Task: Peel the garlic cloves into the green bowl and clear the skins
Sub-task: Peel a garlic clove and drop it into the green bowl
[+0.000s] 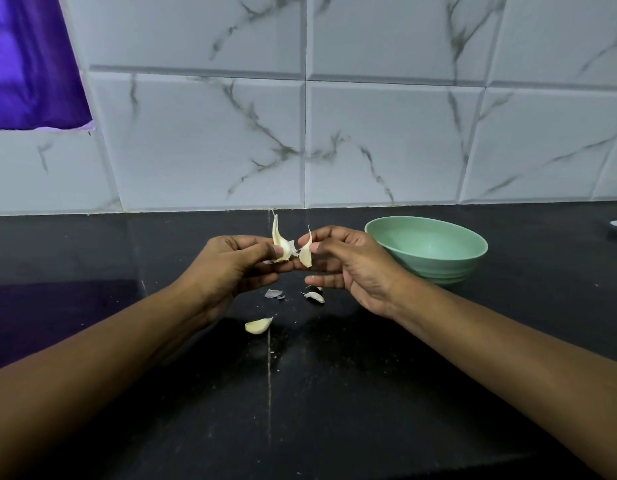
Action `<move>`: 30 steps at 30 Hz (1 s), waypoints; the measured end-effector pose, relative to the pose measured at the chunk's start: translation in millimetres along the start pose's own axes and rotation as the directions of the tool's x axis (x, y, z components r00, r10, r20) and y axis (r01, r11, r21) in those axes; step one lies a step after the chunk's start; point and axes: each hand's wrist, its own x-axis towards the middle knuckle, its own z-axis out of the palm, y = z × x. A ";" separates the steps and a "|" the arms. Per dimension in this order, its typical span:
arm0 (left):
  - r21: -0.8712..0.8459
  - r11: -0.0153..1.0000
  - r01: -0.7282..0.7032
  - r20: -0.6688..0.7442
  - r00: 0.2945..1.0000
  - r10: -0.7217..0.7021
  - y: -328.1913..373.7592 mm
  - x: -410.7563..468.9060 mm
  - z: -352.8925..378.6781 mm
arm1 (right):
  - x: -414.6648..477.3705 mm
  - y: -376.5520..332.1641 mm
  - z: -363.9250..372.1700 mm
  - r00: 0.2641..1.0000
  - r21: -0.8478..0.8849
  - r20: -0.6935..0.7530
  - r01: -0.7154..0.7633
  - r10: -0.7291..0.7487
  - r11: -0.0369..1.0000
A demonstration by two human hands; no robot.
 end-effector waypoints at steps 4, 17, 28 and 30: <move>-0.006 1.000 0.011 -0.016 1.000 -0.011 -1.7 1.4 -1.5 | -0.6 -1.0 -1.3 1.000 -0.034 0.021 -0.003 0.004 0.999; -0.009 0.997 0.081 -0.013 0.997 -0.081 -0.5 6.7 -11.3 | 2.1 -3.9 -18.1 0.999 -0.759 -0.039 -0.019 -0.017 0.651; -0.016 0.996 0.090 0.033 0.995 -0.090 -4.3 6.3 -9.6 | -2.9 -7.4 -14.8 0.987 -0.968 -0.012 0.028 -0.158 0.249; -0.012 0.997 0.074 0.022 0.997 -0.074 -5.8 6.0 -7.7 | -2.4 -6.3 -6.8 0.980 -0.813 -0.019 0.101 -0.200 0.573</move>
